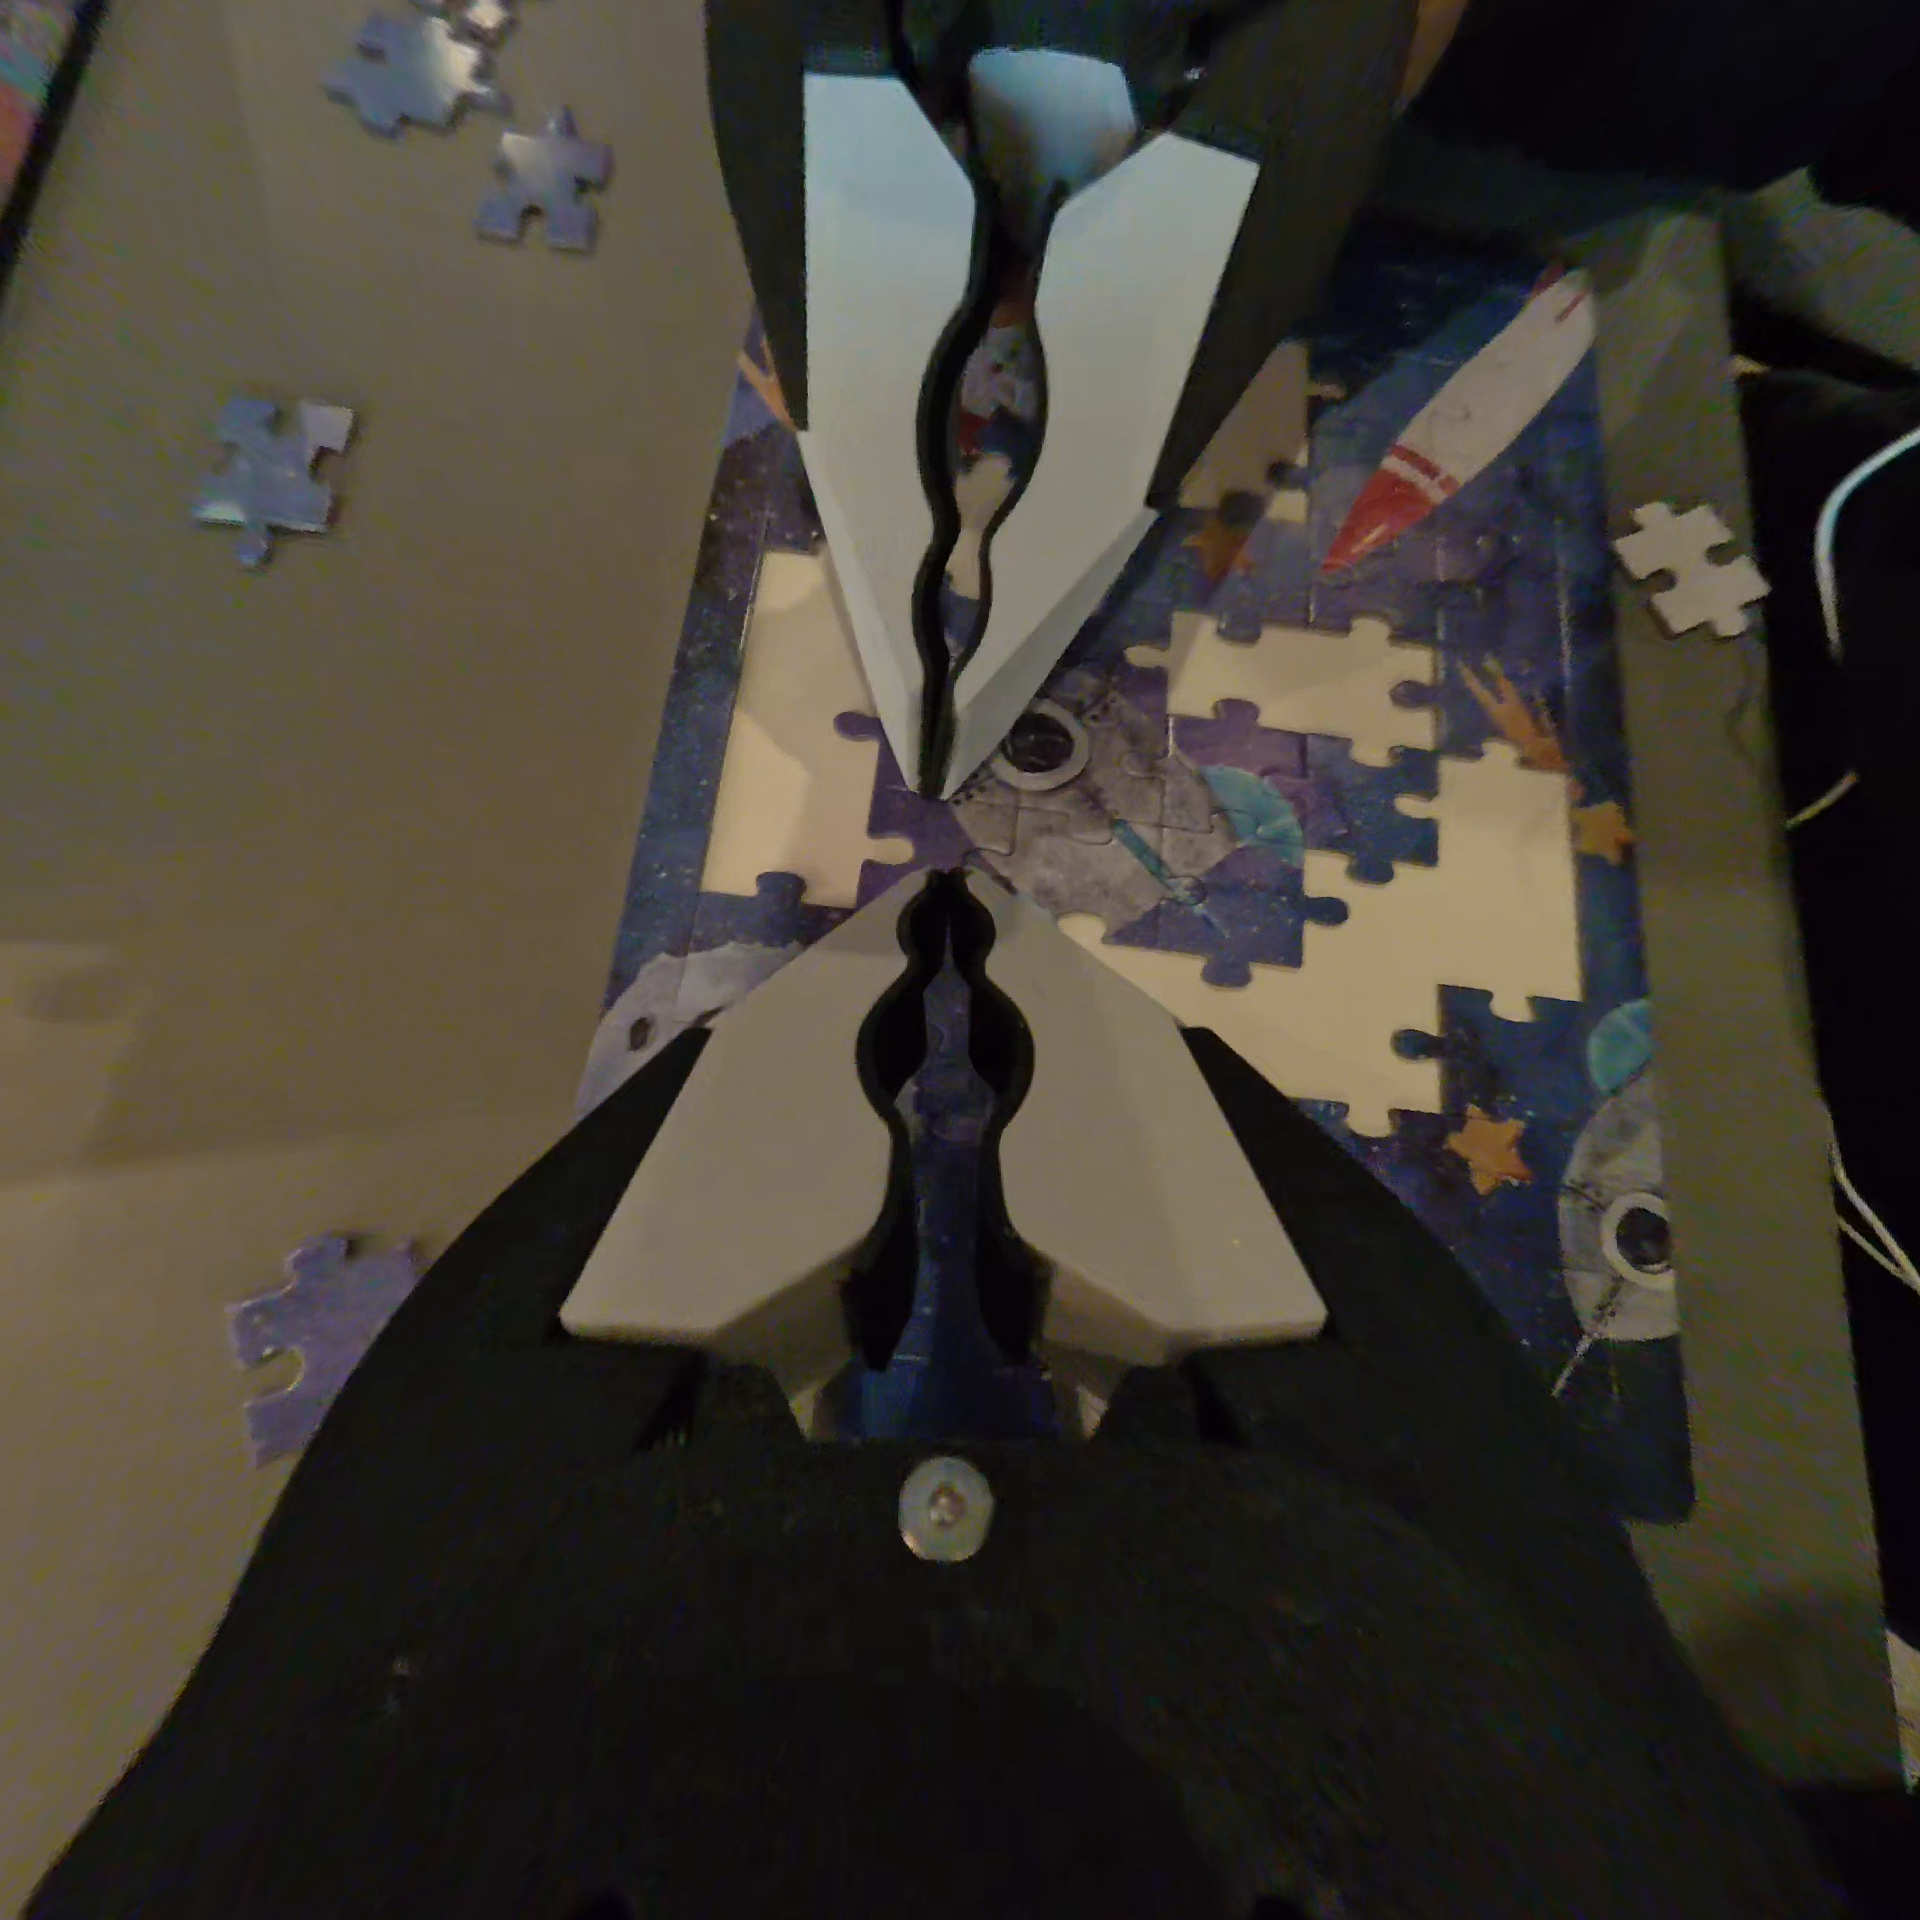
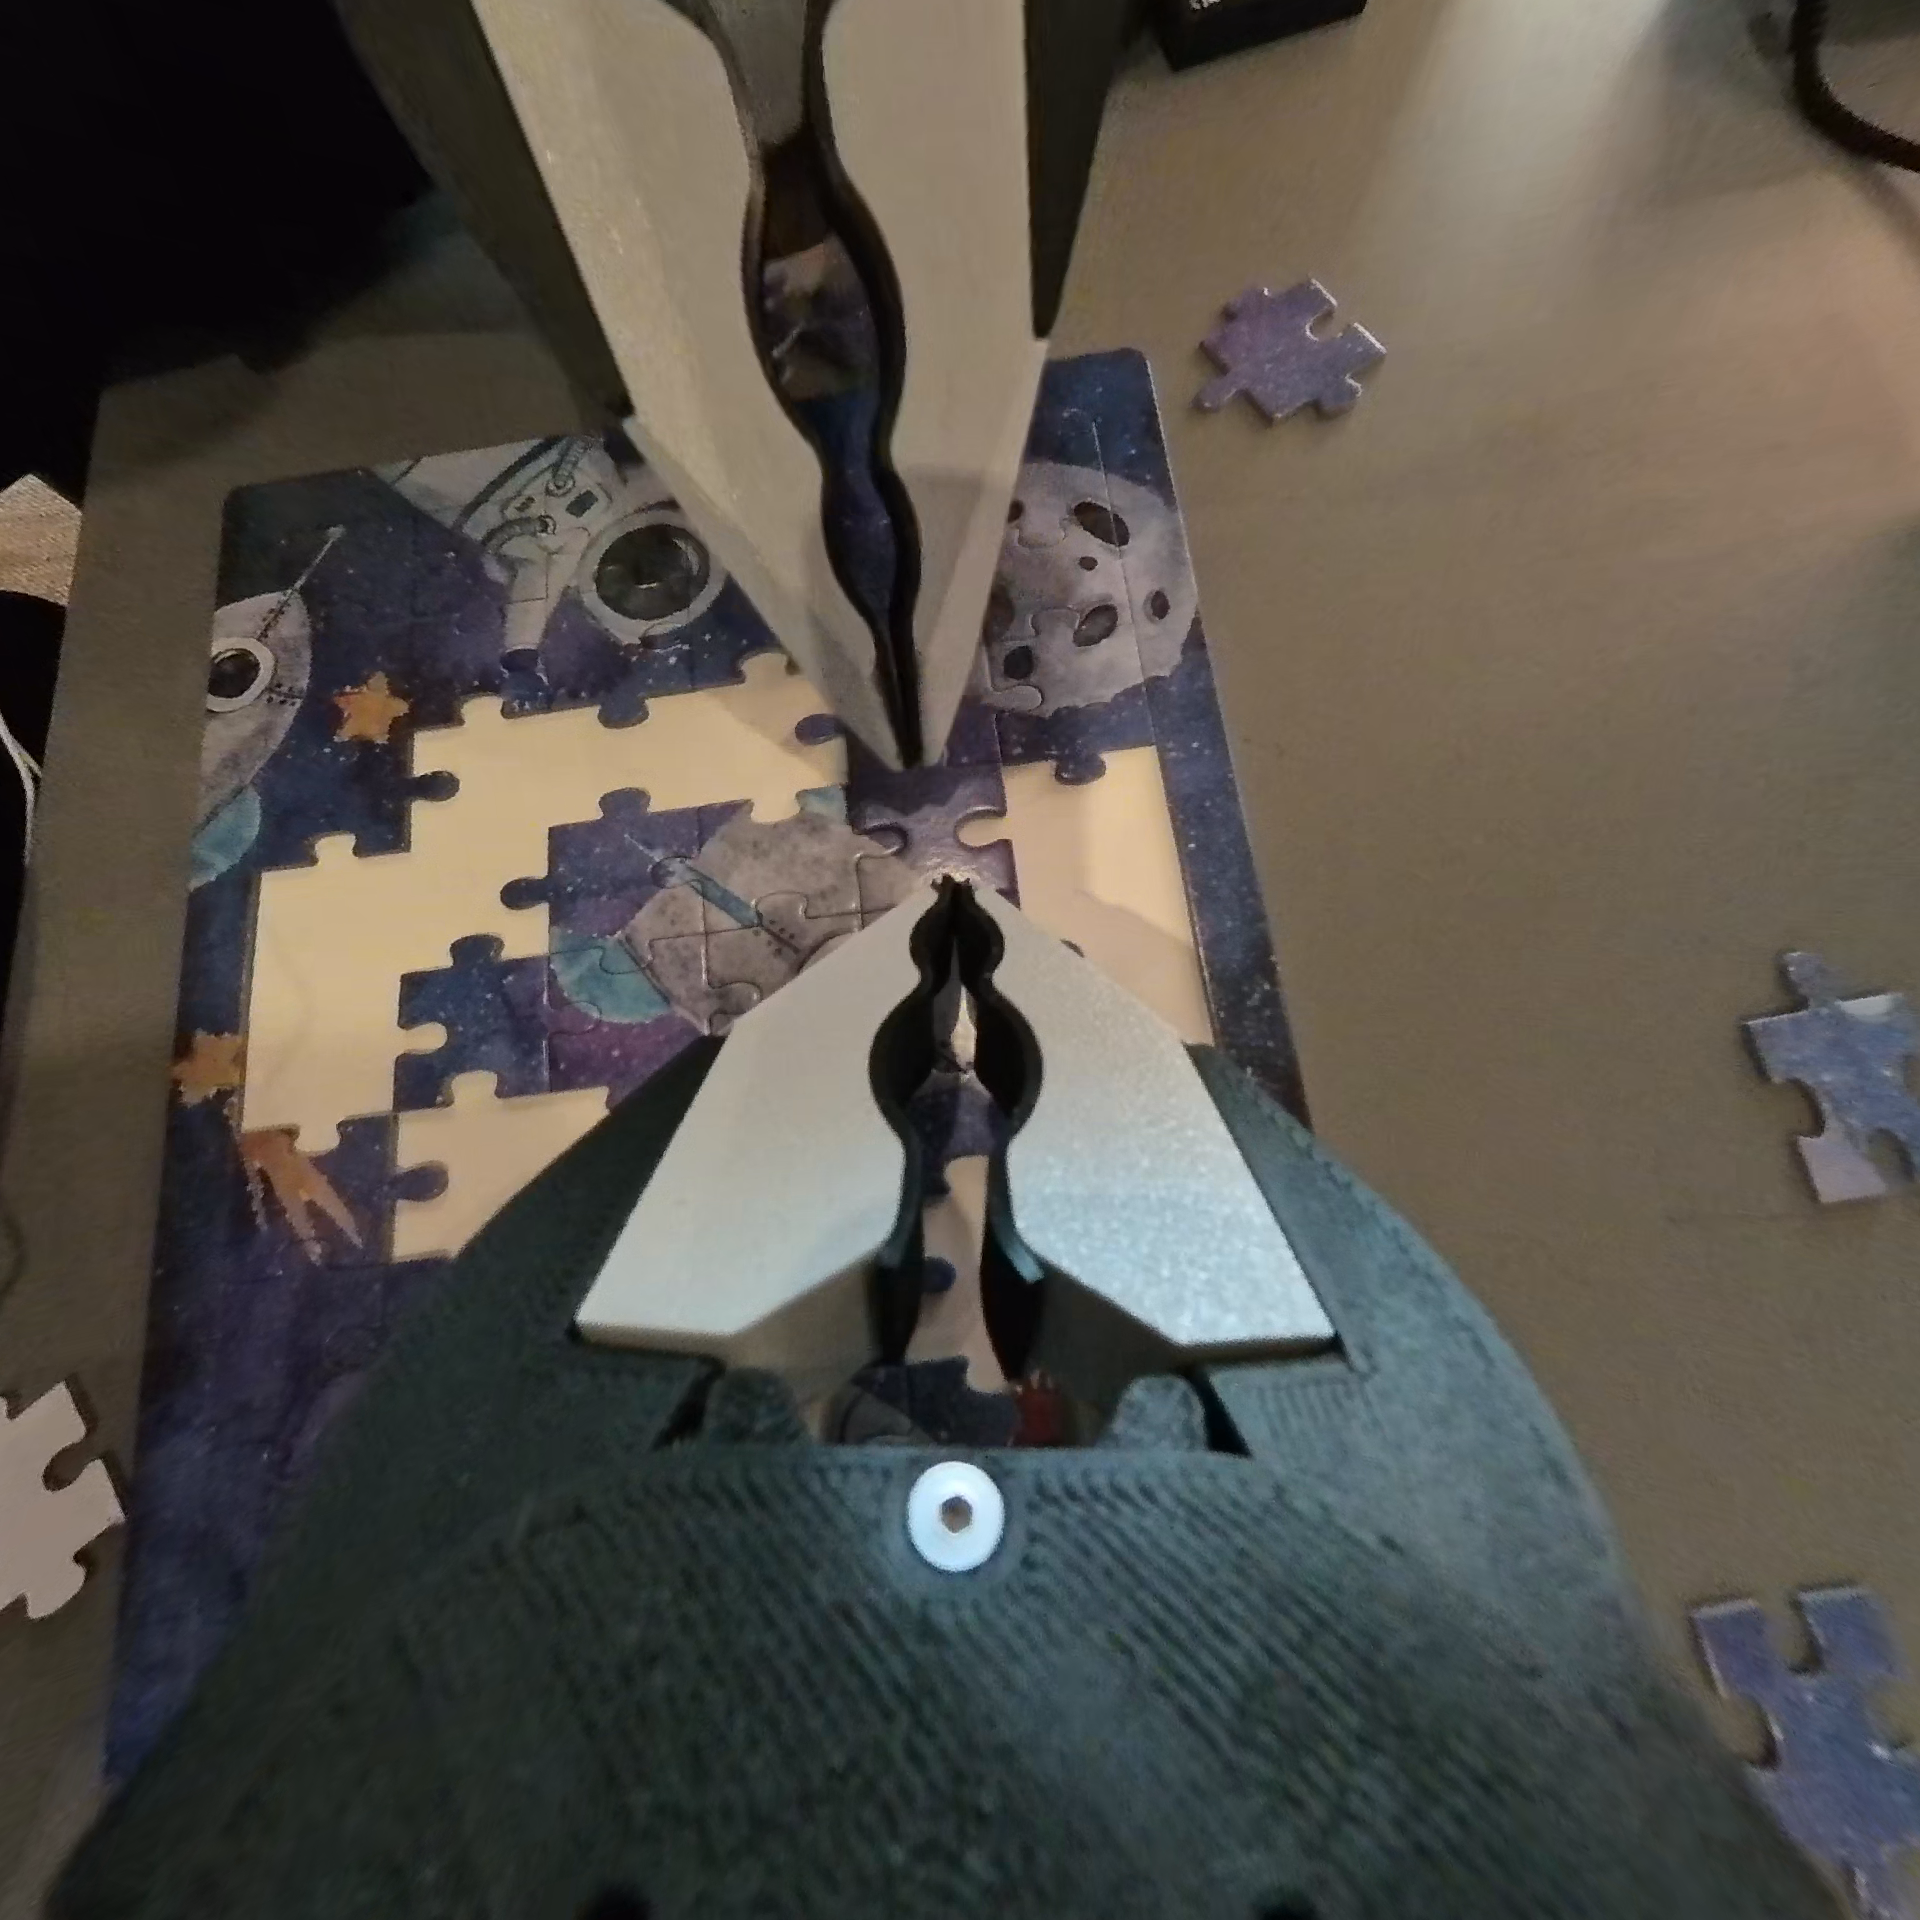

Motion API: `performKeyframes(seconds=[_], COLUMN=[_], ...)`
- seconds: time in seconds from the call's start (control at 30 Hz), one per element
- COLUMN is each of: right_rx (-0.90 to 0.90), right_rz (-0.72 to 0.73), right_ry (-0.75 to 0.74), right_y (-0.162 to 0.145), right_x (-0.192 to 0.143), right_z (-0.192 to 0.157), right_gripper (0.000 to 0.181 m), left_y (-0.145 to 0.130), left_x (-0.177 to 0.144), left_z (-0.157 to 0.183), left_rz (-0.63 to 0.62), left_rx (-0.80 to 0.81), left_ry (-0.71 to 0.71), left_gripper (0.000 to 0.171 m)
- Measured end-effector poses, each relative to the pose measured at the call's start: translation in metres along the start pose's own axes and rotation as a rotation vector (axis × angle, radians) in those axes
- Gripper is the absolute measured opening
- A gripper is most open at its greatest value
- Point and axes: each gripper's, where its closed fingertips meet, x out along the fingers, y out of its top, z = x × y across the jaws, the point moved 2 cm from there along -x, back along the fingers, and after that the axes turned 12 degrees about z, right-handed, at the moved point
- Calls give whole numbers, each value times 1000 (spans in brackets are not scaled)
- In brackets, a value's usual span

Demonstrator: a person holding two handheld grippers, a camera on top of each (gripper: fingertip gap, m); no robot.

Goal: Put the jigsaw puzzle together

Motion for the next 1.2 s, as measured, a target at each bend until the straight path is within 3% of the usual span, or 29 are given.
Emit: performKeyframes(seconds=[0.07,0.2,0.3,0.47,0.57,0.73,0.87,1.03,1.2], right_rx=[-3,-19,-32,-60,-52,-117,-81,-105,-88], right_rz=[-1,-1,8,-16,-26,-17,18,17,-14], right_ry=[-1,3,27,-29,39,-130,-54,-84,-50], right_y=[0,1,3,3,3,3,8,19,14], right_x=[0,2,6,6,7,3,14,31,24], right_z=[0,-2,-9,-5,-17,8,-7,-8,-13], right_gripper=[0,0,0,0,0,0,0,0,0], left_y=[-12,-11,-9,-11,-11,-11,-1,-15,-23], left_x=[2,4,9,6,5,-13,-21,-16,-30], left_z=[-4,-3,7,-3,-5,-37,-44,-52,-78], left_rz=[-83,-95,-83,-106,-108,-92,9,-72,-170], left_rx=[15,35,1,34,48,117,39,6,76], left_ry=[36,51,-18,60,69,270,286,323,552], left_gripper=[0,0,0,0,0,0,0,0,0])
